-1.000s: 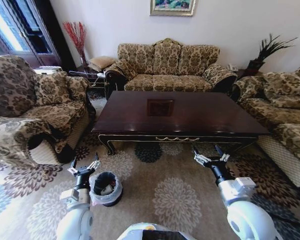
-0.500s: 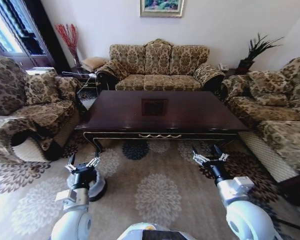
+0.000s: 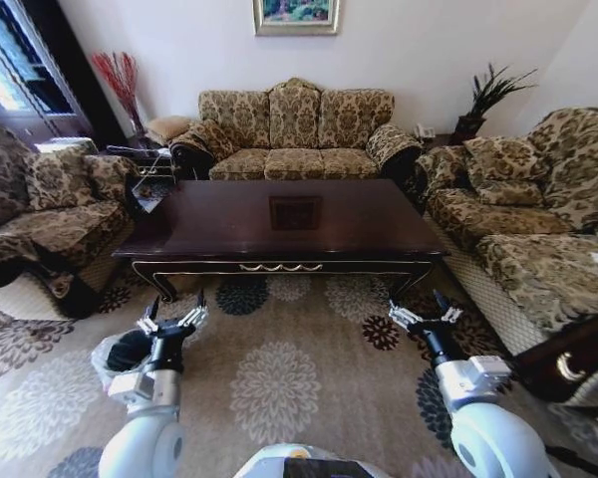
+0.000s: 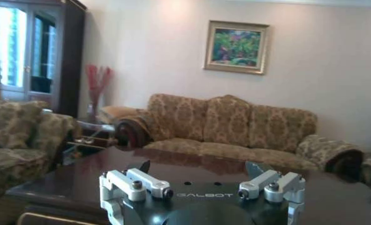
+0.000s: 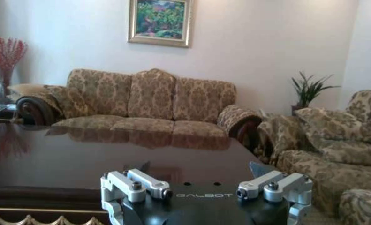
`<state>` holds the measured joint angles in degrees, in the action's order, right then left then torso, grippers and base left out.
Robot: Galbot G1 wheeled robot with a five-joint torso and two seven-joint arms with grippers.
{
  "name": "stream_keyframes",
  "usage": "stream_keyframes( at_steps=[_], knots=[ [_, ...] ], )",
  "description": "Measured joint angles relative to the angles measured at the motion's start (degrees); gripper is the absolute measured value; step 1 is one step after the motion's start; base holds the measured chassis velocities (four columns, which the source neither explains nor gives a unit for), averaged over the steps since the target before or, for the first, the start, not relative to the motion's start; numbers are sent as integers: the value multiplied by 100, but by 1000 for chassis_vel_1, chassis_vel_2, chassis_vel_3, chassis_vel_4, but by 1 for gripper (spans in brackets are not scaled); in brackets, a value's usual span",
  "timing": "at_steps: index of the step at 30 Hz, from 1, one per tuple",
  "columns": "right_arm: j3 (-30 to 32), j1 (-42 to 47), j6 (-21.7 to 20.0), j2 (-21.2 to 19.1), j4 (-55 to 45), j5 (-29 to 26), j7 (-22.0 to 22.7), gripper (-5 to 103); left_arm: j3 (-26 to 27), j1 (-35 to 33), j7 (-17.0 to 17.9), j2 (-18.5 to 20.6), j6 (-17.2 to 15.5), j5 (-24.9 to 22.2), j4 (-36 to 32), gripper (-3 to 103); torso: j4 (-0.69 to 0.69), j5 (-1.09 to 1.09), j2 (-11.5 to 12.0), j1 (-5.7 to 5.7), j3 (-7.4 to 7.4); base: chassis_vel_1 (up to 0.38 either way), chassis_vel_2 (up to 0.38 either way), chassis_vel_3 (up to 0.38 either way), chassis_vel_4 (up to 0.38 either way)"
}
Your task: Move to the front of the table and place the trash on the table into the trash bin.
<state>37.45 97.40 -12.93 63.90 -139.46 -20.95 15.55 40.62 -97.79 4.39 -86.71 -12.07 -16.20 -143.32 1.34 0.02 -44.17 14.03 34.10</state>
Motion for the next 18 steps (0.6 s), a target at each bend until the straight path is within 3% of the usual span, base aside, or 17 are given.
stream_keyframes(
  at_steps=[2,10,18],
  knots=[
    [179,116,118,59,-2,-6,-127,100,8,-10,-17,146,-140,-202,-26,100,2,-14,0,0,-1,11,25,-12,-20],
    [1095,428,457,354,132,-50,-1169,100,52,-86,-102,529,-114,-243,-26,100,2,-1,0,0,0,36,35,-17,-15],
    [1274,456,476,530,-8,-236,-1190,100,-13,1,64,692,-105,-271,-16,100,3,-5,0,-1,0,0,0,0,0]
  ],
)
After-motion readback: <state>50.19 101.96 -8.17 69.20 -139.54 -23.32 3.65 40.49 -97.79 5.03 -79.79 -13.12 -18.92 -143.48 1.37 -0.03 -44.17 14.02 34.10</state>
